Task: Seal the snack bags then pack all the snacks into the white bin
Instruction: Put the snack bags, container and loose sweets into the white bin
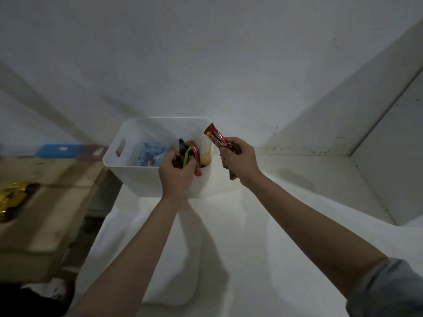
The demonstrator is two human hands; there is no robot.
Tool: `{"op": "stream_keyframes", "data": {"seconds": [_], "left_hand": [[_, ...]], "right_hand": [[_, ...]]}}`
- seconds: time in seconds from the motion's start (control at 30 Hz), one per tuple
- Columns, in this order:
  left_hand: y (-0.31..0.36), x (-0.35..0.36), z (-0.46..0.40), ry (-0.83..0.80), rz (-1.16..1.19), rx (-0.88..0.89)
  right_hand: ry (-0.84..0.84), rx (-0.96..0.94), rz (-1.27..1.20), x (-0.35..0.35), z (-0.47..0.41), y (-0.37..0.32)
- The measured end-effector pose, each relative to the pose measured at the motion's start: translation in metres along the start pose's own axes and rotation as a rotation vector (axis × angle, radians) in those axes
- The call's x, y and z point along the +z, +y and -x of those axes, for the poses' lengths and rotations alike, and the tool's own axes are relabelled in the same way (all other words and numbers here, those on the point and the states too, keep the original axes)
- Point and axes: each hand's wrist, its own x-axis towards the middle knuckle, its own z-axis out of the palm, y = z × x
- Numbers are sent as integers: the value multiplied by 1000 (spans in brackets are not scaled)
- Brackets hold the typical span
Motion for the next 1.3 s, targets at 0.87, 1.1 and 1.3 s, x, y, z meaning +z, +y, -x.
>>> {"op": "stream_keyframes", "data": {"seconds": [0.87,1.1,1.3], "left_hand": [[-89,-64,-34,12,-322,248],[-180,-169,71,22,-835,-514],[-197,-212,100,-84,-931,-654]], "right_hand": [[431,-293,468,107,39,53],[87,483,820,113,167,144],[-31,674,879,136,197,152]]}}
